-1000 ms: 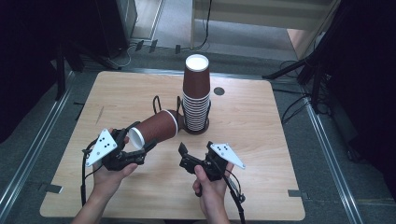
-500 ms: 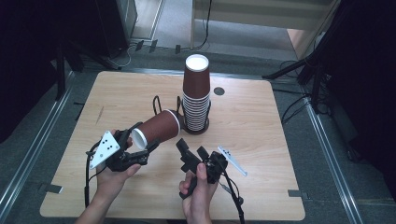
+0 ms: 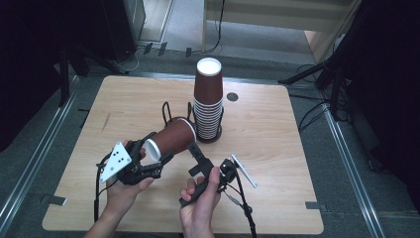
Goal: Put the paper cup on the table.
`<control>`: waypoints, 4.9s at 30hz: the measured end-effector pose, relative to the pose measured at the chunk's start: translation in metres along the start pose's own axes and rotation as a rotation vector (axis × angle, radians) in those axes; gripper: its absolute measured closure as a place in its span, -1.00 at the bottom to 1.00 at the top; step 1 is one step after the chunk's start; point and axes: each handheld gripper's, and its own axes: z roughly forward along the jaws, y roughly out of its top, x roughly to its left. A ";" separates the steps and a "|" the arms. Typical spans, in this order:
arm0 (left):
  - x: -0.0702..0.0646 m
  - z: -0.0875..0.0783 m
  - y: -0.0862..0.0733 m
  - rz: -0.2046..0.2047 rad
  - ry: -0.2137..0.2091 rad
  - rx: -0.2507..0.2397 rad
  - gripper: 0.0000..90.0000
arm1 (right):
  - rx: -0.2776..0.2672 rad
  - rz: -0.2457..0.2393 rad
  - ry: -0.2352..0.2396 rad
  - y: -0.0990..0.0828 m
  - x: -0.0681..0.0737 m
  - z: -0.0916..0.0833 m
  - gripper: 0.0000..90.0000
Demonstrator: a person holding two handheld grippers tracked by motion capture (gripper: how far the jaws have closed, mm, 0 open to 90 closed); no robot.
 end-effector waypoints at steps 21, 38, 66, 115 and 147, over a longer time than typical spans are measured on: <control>-0.012 0.006 -0.007 -0.003 -0.064 -0.022 -0.48 | 0.036 0.214 0.037 -0.001 0.000 0.012 -1.00; -0.018 0.009 -0.009 0.008 -0.109 -0.015 -0.47 | 0.049 0.246 0.057 0.003 -0.002 0.019 -1.00; -0.019 0.010 -0.011 0.006 -0.163 -0.007 -0.48 | 0.092 0.287 0.104 0.006 -0.009 0.026 -0.98; -0.012 -0.006 -0.001 -0.175 -0.158 0.032 -1.00 | 0.027 0.233 0.147 0.026 -0.007 0.019 -0.76; 0.014 -0.027 -0.025 -0.144 0.032 0.128 -1.00 | -0.159 -0.158 0.068 0.045 -0.015 0.007 -0.72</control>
